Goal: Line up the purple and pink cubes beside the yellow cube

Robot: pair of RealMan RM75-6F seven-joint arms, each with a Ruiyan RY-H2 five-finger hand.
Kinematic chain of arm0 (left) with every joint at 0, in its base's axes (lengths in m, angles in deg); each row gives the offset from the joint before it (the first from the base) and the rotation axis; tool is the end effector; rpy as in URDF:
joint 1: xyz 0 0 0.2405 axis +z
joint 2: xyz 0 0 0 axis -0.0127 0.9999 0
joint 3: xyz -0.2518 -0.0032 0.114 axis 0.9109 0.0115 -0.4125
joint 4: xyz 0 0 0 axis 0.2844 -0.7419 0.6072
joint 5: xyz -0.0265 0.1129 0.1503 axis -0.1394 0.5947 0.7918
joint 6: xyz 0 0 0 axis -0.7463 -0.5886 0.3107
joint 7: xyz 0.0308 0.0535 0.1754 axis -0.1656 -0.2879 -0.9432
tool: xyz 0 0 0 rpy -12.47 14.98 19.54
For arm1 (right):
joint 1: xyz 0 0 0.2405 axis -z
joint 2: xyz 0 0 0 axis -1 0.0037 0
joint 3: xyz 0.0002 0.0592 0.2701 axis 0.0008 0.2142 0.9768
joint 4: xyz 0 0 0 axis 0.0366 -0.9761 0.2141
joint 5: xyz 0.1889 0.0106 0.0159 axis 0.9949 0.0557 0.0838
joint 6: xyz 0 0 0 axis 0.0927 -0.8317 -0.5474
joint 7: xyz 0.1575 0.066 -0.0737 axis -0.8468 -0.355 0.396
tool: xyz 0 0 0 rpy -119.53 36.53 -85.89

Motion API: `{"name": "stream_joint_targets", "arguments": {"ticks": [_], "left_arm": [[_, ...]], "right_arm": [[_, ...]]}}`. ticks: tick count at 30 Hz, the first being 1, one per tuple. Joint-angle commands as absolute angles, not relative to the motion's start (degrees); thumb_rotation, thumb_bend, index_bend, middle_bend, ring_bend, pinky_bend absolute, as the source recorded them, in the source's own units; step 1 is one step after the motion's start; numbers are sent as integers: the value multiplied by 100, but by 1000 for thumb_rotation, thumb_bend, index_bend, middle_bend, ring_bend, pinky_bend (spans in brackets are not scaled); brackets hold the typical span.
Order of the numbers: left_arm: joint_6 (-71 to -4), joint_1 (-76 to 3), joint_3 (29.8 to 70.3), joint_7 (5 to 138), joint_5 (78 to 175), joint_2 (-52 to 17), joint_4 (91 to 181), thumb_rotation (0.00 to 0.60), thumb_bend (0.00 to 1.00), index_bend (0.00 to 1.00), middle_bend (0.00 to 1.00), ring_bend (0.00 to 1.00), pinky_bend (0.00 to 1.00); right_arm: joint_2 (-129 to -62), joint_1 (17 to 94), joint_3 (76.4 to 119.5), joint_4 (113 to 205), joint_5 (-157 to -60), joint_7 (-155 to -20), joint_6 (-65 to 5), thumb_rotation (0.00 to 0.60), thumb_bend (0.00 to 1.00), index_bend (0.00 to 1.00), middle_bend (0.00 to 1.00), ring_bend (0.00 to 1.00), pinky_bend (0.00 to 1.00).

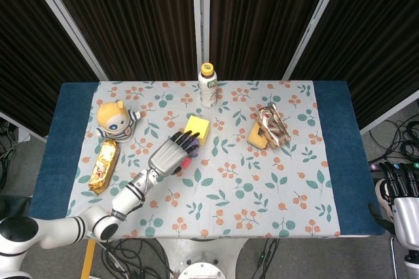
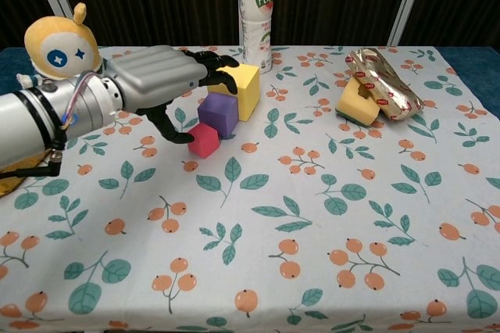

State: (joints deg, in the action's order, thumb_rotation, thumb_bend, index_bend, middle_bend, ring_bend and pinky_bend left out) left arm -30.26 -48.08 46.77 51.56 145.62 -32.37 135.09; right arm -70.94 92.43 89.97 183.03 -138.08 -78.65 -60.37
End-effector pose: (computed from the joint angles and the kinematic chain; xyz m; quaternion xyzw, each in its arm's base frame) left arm -0.1109 0.3801 -0.0660 -0.8229 -0.2077 -0.3756 0.3723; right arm -0.3021 -0.1782 0.2263 0.5938 -0.3218 0.3784 0.6330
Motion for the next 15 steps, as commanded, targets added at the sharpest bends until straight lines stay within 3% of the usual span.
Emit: {"name": "stream_joint_targets", "arguments": {"ticks": [1,5,15], "left_arm": [[-3613,-4612,4449,5509,15161,-3294,13208,600,137,128,4,3,164],[-3859,-4593,4325,5686,15509,-3575,12648,600,9,77,0,2,164],[-3830,-4794,4369,5622,15757,-4196,11674,600,0,72,0,1,164]], "right_arm": [[-7098,9239,8997,18297,-13817,-7871,-6034,600,164,58,90,0,121],[-7104,9223,8995,18303,-13845,-7853,-6017,600,164,58,90,0,121],[-7082,9262,8997,18356,-13826,-7788,-6058,600,164,58,80,0,121]]}}
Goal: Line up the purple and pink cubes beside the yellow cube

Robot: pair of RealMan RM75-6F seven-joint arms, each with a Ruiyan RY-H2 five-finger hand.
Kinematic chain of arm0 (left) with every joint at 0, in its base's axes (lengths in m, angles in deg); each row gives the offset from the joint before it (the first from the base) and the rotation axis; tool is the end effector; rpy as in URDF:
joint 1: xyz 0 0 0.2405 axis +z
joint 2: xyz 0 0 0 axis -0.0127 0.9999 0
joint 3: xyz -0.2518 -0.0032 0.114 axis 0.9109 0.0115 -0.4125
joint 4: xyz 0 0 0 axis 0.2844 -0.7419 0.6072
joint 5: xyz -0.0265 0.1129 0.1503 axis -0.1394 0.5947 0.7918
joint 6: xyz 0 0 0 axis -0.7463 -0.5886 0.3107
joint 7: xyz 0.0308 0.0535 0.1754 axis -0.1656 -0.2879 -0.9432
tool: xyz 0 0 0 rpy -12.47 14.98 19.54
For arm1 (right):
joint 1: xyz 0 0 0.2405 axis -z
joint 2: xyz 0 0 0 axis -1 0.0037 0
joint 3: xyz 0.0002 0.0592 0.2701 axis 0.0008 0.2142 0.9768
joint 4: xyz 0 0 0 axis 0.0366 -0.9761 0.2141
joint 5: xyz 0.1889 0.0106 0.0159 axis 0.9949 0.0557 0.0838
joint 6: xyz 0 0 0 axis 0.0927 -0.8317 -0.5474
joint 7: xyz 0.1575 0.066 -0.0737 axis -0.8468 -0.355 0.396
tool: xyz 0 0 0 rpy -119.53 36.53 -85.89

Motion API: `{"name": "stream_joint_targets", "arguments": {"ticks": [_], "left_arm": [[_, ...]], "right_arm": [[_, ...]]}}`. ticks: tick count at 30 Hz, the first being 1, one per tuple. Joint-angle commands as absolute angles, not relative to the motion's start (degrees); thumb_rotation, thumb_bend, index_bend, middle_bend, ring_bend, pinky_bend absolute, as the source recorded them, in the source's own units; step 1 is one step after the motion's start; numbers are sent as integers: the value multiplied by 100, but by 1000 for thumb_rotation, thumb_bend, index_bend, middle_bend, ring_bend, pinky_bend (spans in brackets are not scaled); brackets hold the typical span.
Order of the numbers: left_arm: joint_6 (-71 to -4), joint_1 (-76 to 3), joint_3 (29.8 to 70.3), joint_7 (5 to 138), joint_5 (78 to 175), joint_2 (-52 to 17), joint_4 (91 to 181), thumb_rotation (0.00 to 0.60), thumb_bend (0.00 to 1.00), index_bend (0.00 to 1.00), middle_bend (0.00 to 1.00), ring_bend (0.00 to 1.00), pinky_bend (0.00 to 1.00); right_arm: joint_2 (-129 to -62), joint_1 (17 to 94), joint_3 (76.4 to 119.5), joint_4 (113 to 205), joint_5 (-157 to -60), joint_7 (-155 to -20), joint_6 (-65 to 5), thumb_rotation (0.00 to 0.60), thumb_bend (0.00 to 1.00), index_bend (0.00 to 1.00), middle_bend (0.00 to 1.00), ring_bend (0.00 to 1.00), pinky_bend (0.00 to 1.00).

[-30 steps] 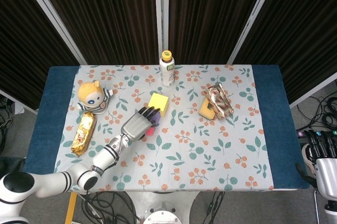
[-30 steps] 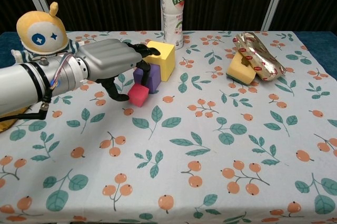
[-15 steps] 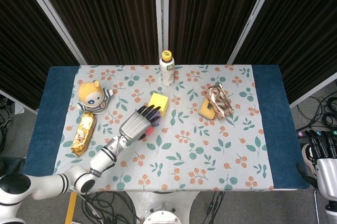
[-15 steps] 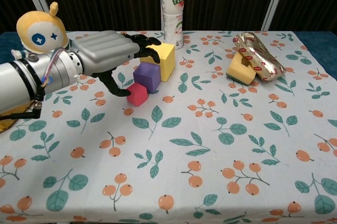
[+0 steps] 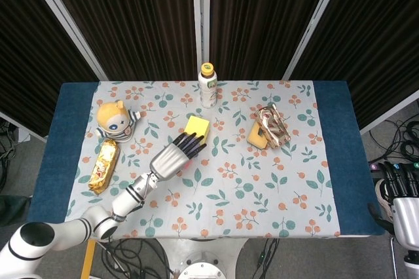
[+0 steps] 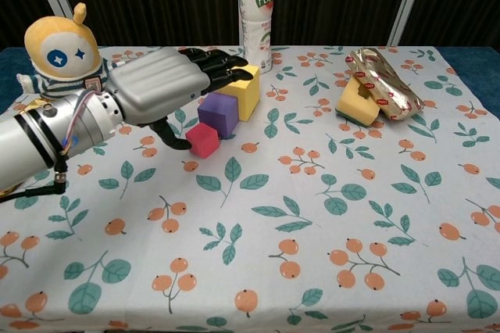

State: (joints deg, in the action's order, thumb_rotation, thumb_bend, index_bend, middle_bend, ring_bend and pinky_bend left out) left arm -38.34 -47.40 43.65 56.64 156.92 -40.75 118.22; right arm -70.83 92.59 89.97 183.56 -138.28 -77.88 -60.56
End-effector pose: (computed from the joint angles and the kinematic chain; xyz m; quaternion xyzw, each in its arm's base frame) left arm -0.1126 0.3749 -0.0879 -0.8233 -0.1122 -0.4043 0.3823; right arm -0.3003 -0.1774 0.2266 0.5943 -0.3191 0.3773 0.6345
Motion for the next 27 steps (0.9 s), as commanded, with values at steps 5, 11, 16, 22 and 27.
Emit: {"name": "stream_joint_targets", "arguments": {"ticks": [5,11,16,22,27], "left_arm": [[-3795,-4839,4357,5476,15816,-4328,11461,600,0,72,0,2,164],[-3664,-4864,4403,5373,15743,-4447,11273,600,0,72,0,1,165],[-3628,-4871,4445,5400,15697,-4499,11229,600,0,72,0,1,165],[-3572,-4931,4517,5408,15655,-4555,11185,600,0,72,0,1,164],[-3498,-4968,4586,5407,15579,-4618,11139,600,0,73,0,1,164]], "right_arm": [[-7071,9258,9012,18356,-13802,-7794,-6049,600,164,58,80,0,121],[-7067,9267,9016,18339,-13776,-7819,-6048,600,164,58,80,0,121],[-7062,9261,9021,18344,-13768,-7813,-6034,600,164,58,80,0,121],[-7061,9269,9023,18357,-13760,-7790,-6039,600,164,58,80,0,121],[-7052,9281,9027,18374,-13742,-7770,-6047,600,164,58,80,0,121]]}}
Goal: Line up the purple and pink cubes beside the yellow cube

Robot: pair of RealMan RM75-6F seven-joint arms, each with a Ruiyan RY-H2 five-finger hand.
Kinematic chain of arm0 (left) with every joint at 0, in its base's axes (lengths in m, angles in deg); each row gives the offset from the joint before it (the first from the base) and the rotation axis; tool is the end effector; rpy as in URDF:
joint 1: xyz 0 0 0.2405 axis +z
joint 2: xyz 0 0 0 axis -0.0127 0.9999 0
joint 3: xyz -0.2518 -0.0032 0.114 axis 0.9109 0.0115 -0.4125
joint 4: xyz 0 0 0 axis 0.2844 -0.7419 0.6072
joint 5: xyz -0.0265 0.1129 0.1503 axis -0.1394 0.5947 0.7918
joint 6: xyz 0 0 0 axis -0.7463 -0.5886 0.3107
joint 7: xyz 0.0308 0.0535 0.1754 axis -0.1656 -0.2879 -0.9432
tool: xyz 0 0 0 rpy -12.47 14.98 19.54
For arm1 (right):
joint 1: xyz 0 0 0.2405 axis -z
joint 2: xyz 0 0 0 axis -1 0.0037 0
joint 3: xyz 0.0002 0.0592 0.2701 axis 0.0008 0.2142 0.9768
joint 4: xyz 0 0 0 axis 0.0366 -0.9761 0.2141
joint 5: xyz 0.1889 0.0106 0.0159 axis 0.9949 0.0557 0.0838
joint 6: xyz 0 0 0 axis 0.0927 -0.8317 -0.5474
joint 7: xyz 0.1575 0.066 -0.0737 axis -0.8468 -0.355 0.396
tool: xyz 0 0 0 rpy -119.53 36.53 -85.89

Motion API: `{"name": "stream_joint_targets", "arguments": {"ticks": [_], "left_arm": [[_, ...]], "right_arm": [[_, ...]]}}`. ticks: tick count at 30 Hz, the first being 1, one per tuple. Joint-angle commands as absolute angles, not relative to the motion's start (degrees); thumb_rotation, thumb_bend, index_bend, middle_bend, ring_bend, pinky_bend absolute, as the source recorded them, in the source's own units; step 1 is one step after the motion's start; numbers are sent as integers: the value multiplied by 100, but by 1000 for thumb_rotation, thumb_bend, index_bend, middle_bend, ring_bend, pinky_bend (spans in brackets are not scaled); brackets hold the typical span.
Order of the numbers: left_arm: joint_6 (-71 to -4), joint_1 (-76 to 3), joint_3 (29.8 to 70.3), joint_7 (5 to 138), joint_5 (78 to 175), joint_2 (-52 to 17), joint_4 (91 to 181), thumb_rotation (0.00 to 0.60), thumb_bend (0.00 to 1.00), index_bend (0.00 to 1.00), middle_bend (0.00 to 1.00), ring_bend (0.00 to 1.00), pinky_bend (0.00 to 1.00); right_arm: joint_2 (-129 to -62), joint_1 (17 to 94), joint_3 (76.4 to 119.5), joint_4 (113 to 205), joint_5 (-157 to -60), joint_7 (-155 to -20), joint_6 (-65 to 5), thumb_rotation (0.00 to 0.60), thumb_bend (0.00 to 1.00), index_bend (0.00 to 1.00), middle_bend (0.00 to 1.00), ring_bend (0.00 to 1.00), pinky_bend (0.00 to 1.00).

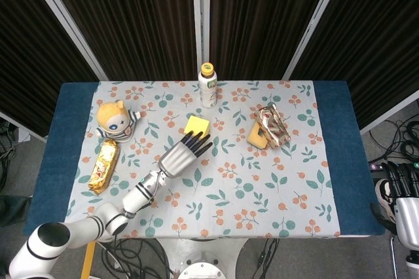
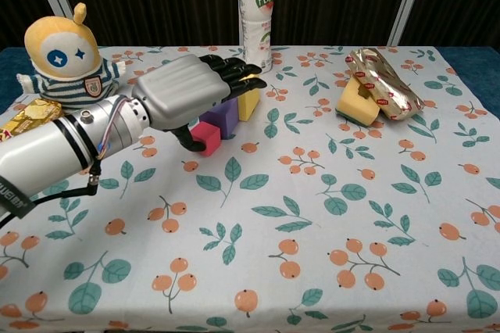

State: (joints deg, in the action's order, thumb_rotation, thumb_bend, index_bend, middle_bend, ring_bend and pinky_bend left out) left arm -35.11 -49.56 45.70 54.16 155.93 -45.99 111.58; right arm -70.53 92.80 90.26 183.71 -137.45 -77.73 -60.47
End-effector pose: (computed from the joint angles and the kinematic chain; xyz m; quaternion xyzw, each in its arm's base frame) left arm -0.1012 0.3852 -0.1120 -0.8288 -0.0939 -0.3823 0.3976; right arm -0.3027 -0.1772 0.2296 0.5902 -0.3204 0.3723 0.6407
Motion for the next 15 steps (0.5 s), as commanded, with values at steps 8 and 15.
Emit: {"name": "stream_joint_targets", "arguments": {"ticks": [8,15], "left_arm": [[-3438,-4984,4633,5415,15496,-4708,11048,600,0,72,0,1,164],[-3427,-5007,4713,5442,15416,-4782,10976,600,0,72,0,1,164]], "right_arm": [[-7046,9280,9033,18377,-13725,-7764,-6034,600,165,58,80,0,121],[-7048,9281,9037,18364,-13707,-7784,-6025,600,164,58,80,0,121]]}}
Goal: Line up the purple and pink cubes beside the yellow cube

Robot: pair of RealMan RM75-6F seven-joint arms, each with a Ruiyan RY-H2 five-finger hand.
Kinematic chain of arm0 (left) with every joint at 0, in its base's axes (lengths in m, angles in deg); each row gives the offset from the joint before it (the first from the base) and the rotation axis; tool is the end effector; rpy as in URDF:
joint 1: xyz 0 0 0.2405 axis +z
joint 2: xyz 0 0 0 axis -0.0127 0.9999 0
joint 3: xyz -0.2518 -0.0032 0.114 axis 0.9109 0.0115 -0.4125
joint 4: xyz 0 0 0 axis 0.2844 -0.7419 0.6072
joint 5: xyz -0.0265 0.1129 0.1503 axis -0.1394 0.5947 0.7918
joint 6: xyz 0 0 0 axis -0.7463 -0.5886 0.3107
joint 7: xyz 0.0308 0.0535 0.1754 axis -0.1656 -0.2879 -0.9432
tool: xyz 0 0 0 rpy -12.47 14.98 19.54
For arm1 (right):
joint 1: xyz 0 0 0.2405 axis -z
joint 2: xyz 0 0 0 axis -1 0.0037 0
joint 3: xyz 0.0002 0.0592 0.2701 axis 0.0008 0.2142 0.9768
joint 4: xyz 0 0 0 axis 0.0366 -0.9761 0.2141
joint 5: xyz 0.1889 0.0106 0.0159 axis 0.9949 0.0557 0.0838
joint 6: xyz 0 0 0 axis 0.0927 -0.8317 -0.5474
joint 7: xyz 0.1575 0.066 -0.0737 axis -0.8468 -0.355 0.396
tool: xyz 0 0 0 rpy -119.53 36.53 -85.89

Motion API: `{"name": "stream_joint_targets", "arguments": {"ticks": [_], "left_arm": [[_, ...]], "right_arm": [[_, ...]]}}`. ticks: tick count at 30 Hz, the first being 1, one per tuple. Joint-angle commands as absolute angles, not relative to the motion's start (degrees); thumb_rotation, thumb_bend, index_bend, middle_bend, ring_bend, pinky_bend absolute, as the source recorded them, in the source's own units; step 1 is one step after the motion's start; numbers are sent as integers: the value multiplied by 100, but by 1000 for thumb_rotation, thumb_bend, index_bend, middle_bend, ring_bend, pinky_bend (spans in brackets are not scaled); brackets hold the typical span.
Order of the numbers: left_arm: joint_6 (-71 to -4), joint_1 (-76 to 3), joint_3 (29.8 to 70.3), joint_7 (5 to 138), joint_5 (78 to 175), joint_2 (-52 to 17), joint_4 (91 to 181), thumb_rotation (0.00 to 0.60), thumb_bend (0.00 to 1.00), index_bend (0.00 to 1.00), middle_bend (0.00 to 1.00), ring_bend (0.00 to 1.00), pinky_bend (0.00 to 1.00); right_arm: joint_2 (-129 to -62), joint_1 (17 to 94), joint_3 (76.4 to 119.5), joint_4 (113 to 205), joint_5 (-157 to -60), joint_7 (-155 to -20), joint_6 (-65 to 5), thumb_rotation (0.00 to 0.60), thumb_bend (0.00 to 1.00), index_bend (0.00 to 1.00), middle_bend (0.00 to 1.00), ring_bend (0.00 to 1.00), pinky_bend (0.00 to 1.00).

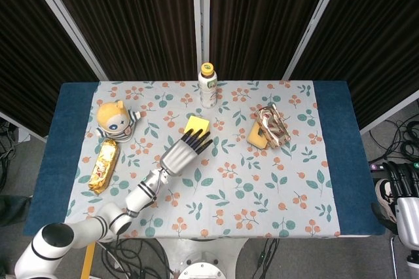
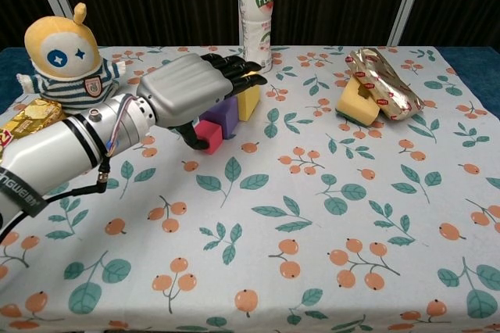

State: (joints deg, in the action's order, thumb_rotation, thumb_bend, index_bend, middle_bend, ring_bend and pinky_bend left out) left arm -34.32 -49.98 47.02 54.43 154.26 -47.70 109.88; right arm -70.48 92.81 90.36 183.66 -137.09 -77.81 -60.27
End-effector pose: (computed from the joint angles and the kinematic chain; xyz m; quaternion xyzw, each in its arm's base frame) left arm -0.0991 0.3906 -0.1165 -0.8219 -0.1118 -0.3828 0.4067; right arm -0.3040 -0.1774 0.2300 0.5890 -0.3221 0.3703 0.6420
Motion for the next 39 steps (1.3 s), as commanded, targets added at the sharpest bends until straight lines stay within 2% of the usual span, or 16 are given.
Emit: {"name": "stream_joint_targets", "arguments": {"ticks": [1,31,39], "left_arm": [[-3415,-5019,4732,5445,15399,-4794,10966,600,0,72,0,1,165],[-3289,-5116,4868,5319,15176,-4906,10922,600,0,72,0,1,165],[-3513,-4947,4825,5301,15191,-4630,11493,600,0,73,0,1,164]], "right_arm": [[-7048,9280,9038,18361,-13706,-7786,-6024,600,164,58,80,0,121],[-7039,9303,9043,18345,-13685,-7806,-6040,600,164,58,79,0,121],[-7040,9321,9031,18348,-13741,-7813,-6088,600,164,58,79,0,121]]}}
